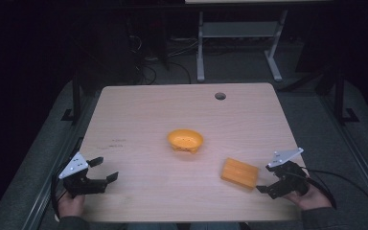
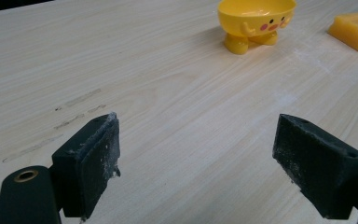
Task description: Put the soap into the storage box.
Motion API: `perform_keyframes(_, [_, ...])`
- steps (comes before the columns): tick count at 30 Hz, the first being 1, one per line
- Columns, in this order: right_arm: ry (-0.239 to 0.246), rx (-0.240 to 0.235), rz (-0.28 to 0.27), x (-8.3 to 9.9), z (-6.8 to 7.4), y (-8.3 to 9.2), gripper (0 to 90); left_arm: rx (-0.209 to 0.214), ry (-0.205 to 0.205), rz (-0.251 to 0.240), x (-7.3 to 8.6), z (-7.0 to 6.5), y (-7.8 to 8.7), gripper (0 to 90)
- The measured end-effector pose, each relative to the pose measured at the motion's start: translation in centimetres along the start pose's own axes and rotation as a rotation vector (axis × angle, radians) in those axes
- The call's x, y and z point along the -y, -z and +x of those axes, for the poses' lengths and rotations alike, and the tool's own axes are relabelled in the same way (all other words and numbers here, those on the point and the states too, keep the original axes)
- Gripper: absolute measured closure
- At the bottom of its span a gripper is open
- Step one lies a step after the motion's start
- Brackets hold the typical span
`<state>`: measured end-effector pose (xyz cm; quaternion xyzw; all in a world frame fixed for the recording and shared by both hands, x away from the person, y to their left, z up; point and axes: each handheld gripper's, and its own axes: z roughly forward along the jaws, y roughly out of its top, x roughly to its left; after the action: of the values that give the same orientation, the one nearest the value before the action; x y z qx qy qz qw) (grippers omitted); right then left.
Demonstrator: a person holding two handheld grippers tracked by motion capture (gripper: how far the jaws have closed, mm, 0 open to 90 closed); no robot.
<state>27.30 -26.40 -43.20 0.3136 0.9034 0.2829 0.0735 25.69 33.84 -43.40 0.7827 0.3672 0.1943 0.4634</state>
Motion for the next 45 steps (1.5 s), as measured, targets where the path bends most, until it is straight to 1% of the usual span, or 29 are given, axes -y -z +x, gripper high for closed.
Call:
perform_keyframes(1, [0.006,0.0,0.007,-0.5,0.1,-0.1,14.6,-0.001,-0.001,0.0,0.0,0.0,0.0,14.3])
perform_keyframes(2, [0.006,0.0,0.007,-0.5,0.1,-0.1,14.6,-0.001,-0.001,0.0,0.0,0.0,0.0,14.3])
perform_keyframes(3, [0.011,-0.007,0.013,-0.9,0.1,-0.2,14.6,0.0,-0.004,-0.002,0.0,0.0,0.0,14.3])
perform_keyframes(4, [0.011,-0.007,0.013,-0.9,0.1,-0.2,14.6,0.0,-0.004,-0.002,0.0,0.0,0.0,14.3])
perform_keyframes(5, [0.026,-0.007,0.018,-1.4,0.1,-0.3,14.6,-0.001,-0.005,-0.003,0.0,0.1,0.0,14.3])
perform_keyframes(6, [0.026,-0.007,0.018,-1.4,0.1,-0.3,14.6,-0.001,-0.005,-0.003,0.0,0.1,0.0,14.3])
perform_keyframes(7, [0.037,-0.016,0.027,-2.0,0.2,-0.5,14.5,0.0,0.008,-0.01,0.0,0.0,0.0,14.3])
perform_keyframes(8, [0.037,-0.016,0.027,-2.0,0.2,-0.5,14.5,0.0,0.008,-0.01,0.0,0.0,0.0,14.3])
perform_keyframes(10, [0.052,-0.017,0.04,-2.5,0.3,-0.7,14.5,0.001,0.007,-0.01,0.0,0.1,0.1,14.3])
perform_keyframes(11, [0.07,-0.024,0.046,-3.1,0.3,-0.9,14.5,0.002,0.005,-0.009,0.0,0.1,0.1,14.3])
perform_keyframes(12, [0.07,-0.024,0.046,-3.1,0.3,-0.9,14.5,0.002,0.005,-0.009,0.0,0.1,0.1,14.3])
perform_keyframes(13, [0.081,-0.027,0.059,-3.6,0.5,-1.2,14.5,0.003,0.001,-0.007,0.0,0.1,0.0,14.2])
perform_keyframes(15, [0.098,-0.036,0.068,-4.1,0.5,-1.6,14.5,0.004,0.0,-0.006,0.0,0.1,0.0,14.2])
perform_keyframes(17, [0.103,-0.037,0.076,-4.4,0.5,-1.9,14.5,0.003,0.0,-0.006,0.0,0.1,0.0,14.3])
perform_keyframes(18, [0.12,-0.036,0.08,-4.6,0.5,-2.2,14.5,0.003,0.0,-0.006,0.0,0.1,0.0,14.3])
perform_keyframes(19, [0.126,-0.035,0.084,-4.8,0.5,-2.4,14.5,0.004,0.003,-0.008,0.0,0.0,0.0,14.3])
perform_keyframes(20, [0.139,-0.031,0.099,-5.3,0.5,-3.0,14.5,0.004,0.0,-0.005,0.0,0.1,0.0,14.3])
perform_keyframes(22, [0.144,-0.035,0.103,-5.4,0.5,-3.2,14.5,0.004,0.0,-0.005,0.0,0.1,0.0,14.3])
perform_keyframes(23, [0.155,-0.042,0.127,-5.6,0.7,-3.6,14.5,0.004,0.0,-0.005,0.0,0.1,0.0,14.3])
perform_keyframes(24, [0.155,-0.042,0.127,-5.6,0.7,-3.6,14.5,0.004,0.0,-0.005,0.0,0.1,0.0,14.3])
perform_keyframes(25, [0.163,-0.041,0.141,-5.8,0.7,-4.0,14.5,0.006,0.0,-0.005,0.0,0.1,0.0,14.3])
perform_keyframes(26, [0.163,-0.041,0.141,-5.8,0.7,-4.0,14.5,0.006,0.0,-0.005,0.0,0.1,0.0,14.3])
perform_keyframes(27, [0.173,-0.04,0.152,-6.0,0.7,-4.4,14.5,0.007,0.0,-0.006,-0.1,0.1,0.0,14.3])
perform_keyframes(30, [0.176,-0.04,0.163,-6.1,0.7,-4.6,14.5,0.006,0.0,-0.005,-0.1,0.0,0.0,14.3])
perform_keyframes(33, [0.193,-0.043,0.192,-6.4,0.7,-5.3,14.5,0.005,-0.002,-0.002,-0.1,0.0,0.0,14.3])
perform_keyframes(40, [0.22,-0.051,0.225,-7.1,1.0,-6.5,15.3,0.006,-0.006,-0.006,-0.1,0.0,0.0,14.3])
perform_keyframes(42, [0.218,-0.051,0.231,-7.2,1.0,-6.6,16.0,0.006,-0.004,-0.006,-0.1,0.0,0.0,14.3])
perform_keyframes(43, [0.225,-0.051,0.236,-7.2,1.0,-6.7,16.5,0.006,-0.003,-0.008,-0.1,0.0,0.1,14.3])
perform_keyframes(45, [0.234,-0.043,0.24,-7.3,1.1,-6.8,18.2,0.007,0.001,-0.008,-0.1,0.0,0.1,14.3])
